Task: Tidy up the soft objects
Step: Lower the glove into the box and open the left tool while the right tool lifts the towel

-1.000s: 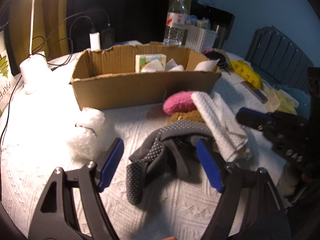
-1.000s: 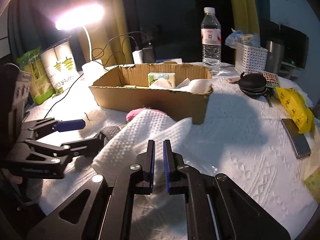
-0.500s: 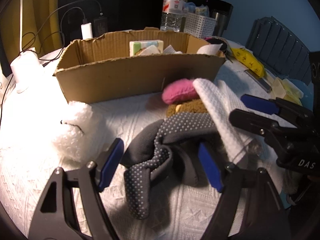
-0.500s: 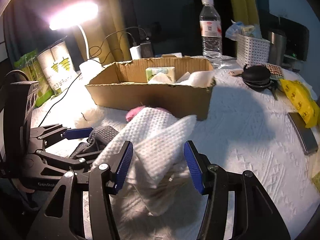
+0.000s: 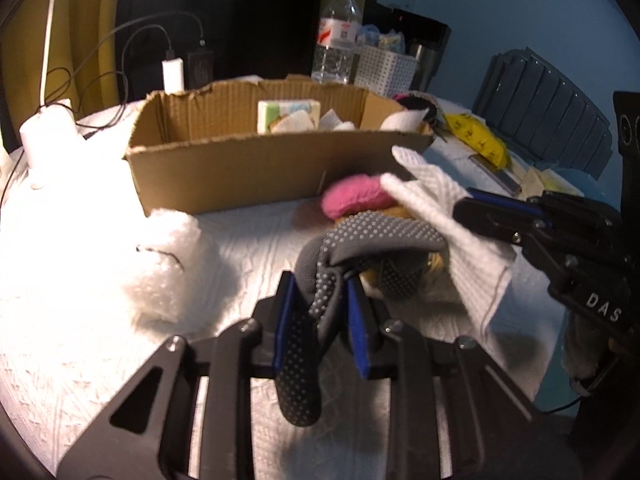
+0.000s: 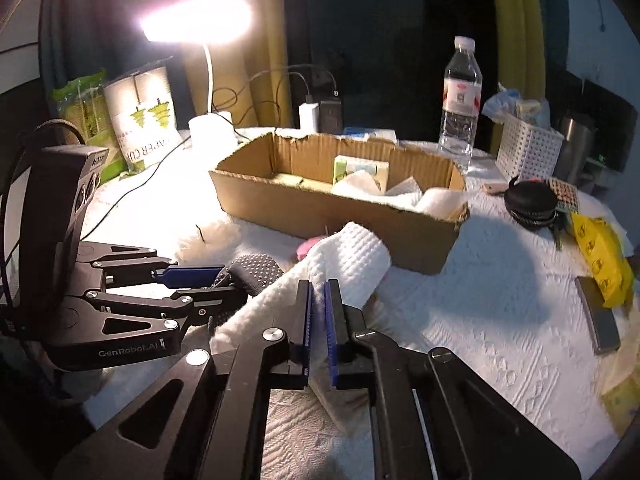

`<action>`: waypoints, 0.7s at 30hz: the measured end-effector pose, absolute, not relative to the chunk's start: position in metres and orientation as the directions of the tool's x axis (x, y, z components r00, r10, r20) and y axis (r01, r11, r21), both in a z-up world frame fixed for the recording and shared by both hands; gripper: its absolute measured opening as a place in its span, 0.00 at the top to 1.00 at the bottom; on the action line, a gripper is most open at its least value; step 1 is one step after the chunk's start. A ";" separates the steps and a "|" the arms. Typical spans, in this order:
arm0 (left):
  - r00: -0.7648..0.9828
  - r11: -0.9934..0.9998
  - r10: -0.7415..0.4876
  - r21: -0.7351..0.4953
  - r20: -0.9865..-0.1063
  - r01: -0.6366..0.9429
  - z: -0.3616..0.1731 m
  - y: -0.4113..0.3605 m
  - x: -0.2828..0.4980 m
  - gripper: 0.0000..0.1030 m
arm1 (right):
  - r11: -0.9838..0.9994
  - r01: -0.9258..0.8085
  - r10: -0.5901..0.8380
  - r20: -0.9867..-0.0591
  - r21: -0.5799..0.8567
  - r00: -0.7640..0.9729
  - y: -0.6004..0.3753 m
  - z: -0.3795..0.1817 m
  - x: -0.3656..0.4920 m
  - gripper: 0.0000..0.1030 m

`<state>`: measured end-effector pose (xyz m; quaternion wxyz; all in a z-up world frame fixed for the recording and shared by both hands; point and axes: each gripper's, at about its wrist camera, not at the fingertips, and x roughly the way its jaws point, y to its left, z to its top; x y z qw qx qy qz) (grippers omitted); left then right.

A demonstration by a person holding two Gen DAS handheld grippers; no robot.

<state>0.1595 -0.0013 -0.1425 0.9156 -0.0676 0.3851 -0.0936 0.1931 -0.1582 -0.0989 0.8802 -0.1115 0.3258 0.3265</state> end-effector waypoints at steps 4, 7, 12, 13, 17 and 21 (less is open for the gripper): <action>0.715 0.973 -0.221 -0.199 -0.663 0.115 -0.128 0.006 0.154 0.75 | 0.761 -0.648 0.509 -0.621 0.002 0.596 -0.159 -0.084 0.188 0.93; 0.737 0.973 -0.215 -0.202 -0.641 0.108 -0.116 0.012 0.151 0.75 | 0.760 -0.649 0.516 -0.601 -0.007 0.611 -0.159 -0.072 0.187 0.93; 0.766 0.974 -0.205 -0.207 -0.609 0.095 -0.100 0.023 0.145 0.75 | 0.759 -0.650 0.521 -0.574 -0.028 0.632 -0.159 -0.056 0.185 0.93; 0.772 0.974 -0.200 -0.207 -0.603 0.090 -0.097 0.026 0.145 0.75 | 0.759 -0.650 0.521 -0.568 -0.033 0.637 -0.158 -0.053 0.185 0.93; 0.788 0.975 -0.181 -0.210 -0.588 0.068 -0.088 0.037 0.145 0.75 | 0.762 -0.646 0.522 -0.546 -0.045 0.655 -0.158 -0.042 0.188 0.93; 0.802 0.976 -0.162 -0.212 -0.575 0.045 -0.080 0.049 0.147 0.75 | 0.767 -0.639 0.521 -0.527 -0.056 0.672 -0.159 -0.032 0.194 0.93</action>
